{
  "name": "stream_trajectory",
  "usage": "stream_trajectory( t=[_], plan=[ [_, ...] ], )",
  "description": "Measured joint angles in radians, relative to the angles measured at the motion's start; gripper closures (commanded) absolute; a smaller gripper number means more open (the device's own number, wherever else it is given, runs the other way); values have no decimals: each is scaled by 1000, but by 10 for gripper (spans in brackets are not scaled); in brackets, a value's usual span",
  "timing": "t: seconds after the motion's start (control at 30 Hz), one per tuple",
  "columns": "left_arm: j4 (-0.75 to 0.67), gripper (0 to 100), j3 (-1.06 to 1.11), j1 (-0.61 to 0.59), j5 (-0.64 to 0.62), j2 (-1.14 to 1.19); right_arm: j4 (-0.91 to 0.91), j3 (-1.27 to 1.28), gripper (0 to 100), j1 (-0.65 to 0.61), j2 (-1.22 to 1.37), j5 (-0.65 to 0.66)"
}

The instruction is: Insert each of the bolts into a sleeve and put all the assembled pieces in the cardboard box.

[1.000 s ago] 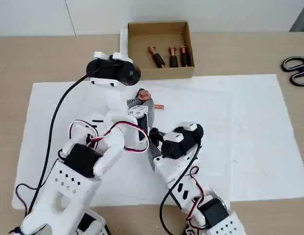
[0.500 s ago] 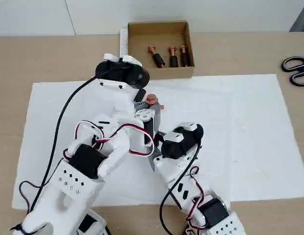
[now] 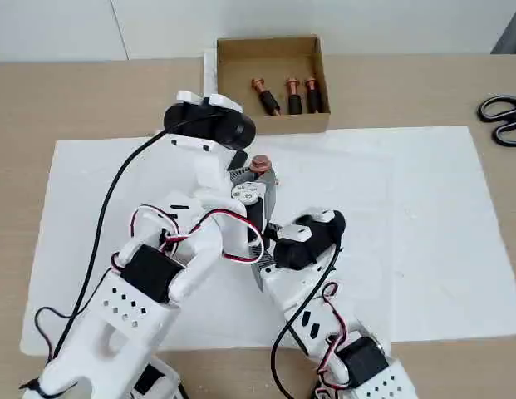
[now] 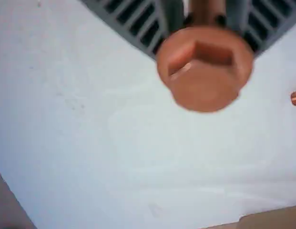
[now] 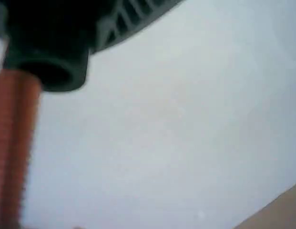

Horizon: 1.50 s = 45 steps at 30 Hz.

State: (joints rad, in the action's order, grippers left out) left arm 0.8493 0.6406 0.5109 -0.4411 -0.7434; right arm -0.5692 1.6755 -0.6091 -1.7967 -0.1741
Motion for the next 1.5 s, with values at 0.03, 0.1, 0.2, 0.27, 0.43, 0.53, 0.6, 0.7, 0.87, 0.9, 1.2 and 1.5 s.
stream_trajectory(
  t=[0.03,0.1,0.2,0.27,0.43,0.53,0.6,0.7,0.87,0.9,1.2,1.5],
  plan=[
    [0,994,0,0,6,0,0,0,995,0,0,0],
    [0,994,0,0,11,0,0,0,995,0,0,0],
    [0,994,0,0,14,0,0,0,995,0,0,0],
    [0,994,0,0,14,0,0,0,995,0,0,0],
    [11,994,0,0,14,0,0,0,995,0,0,0],
    [11,994,0,0,14,0,0,0,995,0,0,0],
    [11,994,0,0,14,0,0,0,995,0,0,0],
    [11,994,0,0,14,0,0,0,995,0,0,0],
    [12,994,0,0,14,0,0,0,995,0,0,0],
    [12,994,0,0,14,0,0,0,995,0,0,0],
    [23,994,0,-29,14,0,0,0,995,0,0,0],
    [23,994,0,-26,14,0,0,0,995,0,0,0]
  ],
)
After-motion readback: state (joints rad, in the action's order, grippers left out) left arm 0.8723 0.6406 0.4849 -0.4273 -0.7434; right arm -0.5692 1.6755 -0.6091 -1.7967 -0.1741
